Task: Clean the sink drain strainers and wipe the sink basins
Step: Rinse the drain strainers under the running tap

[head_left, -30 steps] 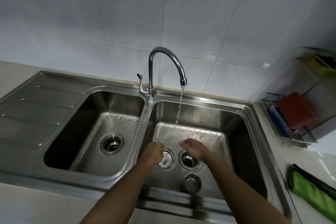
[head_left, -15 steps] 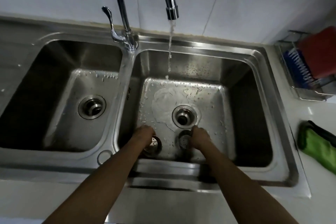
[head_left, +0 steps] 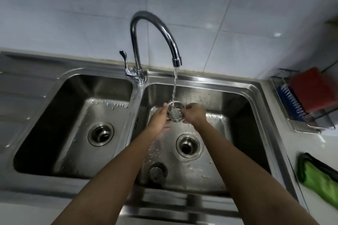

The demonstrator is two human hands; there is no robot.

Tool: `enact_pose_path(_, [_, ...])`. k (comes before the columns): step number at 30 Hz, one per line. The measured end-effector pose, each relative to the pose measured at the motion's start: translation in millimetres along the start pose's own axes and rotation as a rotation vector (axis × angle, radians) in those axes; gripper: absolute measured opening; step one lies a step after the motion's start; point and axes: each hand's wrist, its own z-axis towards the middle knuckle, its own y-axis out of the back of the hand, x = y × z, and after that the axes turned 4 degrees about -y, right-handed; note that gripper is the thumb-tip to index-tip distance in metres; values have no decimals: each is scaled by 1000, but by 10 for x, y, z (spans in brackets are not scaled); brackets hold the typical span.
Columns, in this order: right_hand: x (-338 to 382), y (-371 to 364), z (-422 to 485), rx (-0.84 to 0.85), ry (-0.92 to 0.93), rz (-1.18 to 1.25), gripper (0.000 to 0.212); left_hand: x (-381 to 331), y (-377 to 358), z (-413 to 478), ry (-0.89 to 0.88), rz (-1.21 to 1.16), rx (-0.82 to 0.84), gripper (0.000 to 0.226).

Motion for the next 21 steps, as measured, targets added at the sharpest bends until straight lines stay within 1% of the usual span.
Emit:
enact_pose_path(3, [270,60,-76,-1,52,160,13,-270,-21,4,-90,-75,-59,25])
enact_pose_path(5, [359,110,-116,-13,108,255,18,-328,7,31,-130,-120,-121,27])
enact_pose_path(7, [405,185,-167,-26,187,326,16,-361,47,31,-137,-194,-143,31])
enact_pose_path(10, [395,292,-205,-29,241,407,19,-389,56,-35,-139,-261,-77,32])
enact_pose_path(13, [261,320,-205,-40,231,428,23,-338,35,-89,-130,-241,-22,32])
enact_pose_path(15, [163,291,-242,-2,215,448,21,-263,30,-120,-112,-215,-38,30])
enact_pose_path(17, [120,245,-312,83,201,471,18,-193,66,-137,-78,-212,-81,29])
enact_pose_path(19, [148,177,-379,165,212,465,19,-165,145,-141,-50,-210,-133,26])
enact_pose_path(21, [224,109,-408,208,243,446,21,-182,243,-124,-46,-203,-183,24])
